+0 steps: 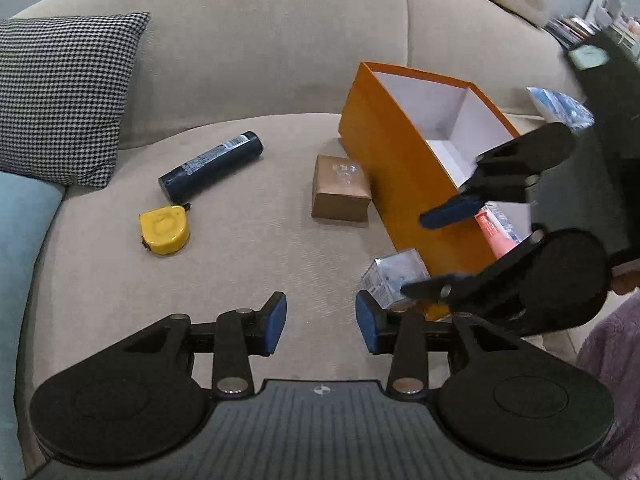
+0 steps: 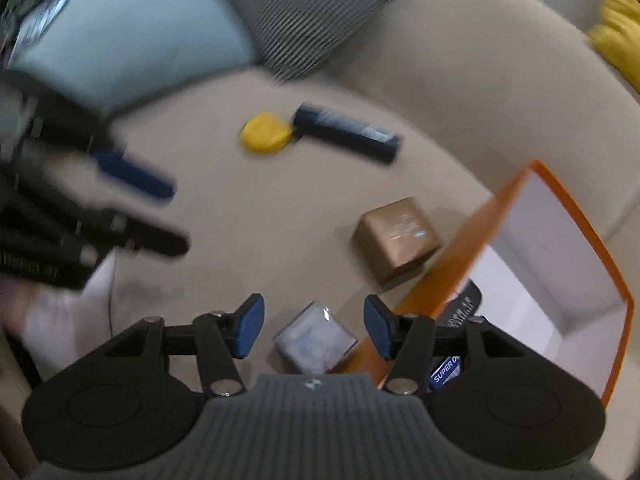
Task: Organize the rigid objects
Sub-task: 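Grasp the clear plastic cube with the right gripper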
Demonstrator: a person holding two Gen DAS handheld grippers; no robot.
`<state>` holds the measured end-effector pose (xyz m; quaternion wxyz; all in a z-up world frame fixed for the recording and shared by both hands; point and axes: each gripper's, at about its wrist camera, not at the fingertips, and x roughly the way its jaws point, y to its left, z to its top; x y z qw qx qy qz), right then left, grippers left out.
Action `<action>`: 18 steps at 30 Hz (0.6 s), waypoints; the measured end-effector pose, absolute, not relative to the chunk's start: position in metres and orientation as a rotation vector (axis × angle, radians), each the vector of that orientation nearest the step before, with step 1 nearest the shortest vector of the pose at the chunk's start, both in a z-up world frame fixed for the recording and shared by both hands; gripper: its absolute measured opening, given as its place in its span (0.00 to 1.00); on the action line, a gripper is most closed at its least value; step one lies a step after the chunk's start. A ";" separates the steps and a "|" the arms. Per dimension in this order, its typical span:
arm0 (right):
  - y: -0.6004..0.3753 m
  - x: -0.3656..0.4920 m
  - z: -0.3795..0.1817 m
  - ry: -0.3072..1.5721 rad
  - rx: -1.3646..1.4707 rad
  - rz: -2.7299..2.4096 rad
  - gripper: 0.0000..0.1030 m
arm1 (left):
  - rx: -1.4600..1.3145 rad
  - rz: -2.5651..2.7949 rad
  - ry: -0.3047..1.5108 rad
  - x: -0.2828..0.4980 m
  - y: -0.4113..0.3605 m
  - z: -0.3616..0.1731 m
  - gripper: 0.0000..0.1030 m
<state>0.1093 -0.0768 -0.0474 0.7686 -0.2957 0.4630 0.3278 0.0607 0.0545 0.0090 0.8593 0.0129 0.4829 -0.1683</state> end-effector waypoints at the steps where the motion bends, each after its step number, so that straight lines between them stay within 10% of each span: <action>1: -0.074 0.111 -0.052 1.026 -0.669 0.729 0.55 | 0.028 -0.361 1.019 0.062 0.054 0.008 0.45; 8: -0.054 0.120 -0.080 1.138 -0.897 0.817 0.72 | 0.103 -0.324 1.073 0.074 0.050 -0.008 0.46; 18: -0.043 0.136 -0.110 1.230 -1.050 0.893 0.64 | 0.087 -0.315 1.114 0.083 0.057 -0.019 0.45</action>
